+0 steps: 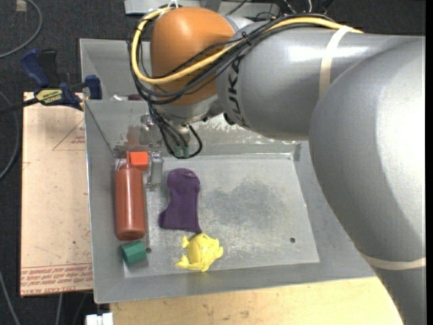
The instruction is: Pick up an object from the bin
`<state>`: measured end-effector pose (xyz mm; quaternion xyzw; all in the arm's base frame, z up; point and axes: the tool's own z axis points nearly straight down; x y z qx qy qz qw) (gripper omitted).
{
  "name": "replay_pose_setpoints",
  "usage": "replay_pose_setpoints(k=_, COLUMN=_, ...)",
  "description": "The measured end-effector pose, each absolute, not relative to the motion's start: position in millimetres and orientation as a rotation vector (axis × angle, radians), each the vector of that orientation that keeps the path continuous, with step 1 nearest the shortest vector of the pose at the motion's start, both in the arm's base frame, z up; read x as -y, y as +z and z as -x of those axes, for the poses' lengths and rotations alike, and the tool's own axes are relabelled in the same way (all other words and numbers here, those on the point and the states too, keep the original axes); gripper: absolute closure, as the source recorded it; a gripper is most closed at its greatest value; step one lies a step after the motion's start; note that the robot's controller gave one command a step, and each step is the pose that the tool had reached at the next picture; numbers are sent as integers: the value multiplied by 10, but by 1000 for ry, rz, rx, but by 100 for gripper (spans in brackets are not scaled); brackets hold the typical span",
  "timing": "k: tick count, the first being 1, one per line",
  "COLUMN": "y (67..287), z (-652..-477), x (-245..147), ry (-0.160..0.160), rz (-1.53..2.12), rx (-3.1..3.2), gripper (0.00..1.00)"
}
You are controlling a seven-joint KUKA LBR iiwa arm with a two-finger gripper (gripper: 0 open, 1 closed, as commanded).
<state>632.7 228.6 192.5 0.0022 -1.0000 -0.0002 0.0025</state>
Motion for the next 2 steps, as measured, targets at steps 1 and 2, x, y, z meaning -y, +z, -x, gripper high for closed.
replay_pose_setpoints(k=1, y=1978, z=-6339, x=-2275, ry=-3, rz=-2, rx=3143, gripper=0)
replay_pose_setpoints(k=2, y=1760, z=-6321, x=-2087, ry=-5, rz=43, rx=3142, gripper=0)
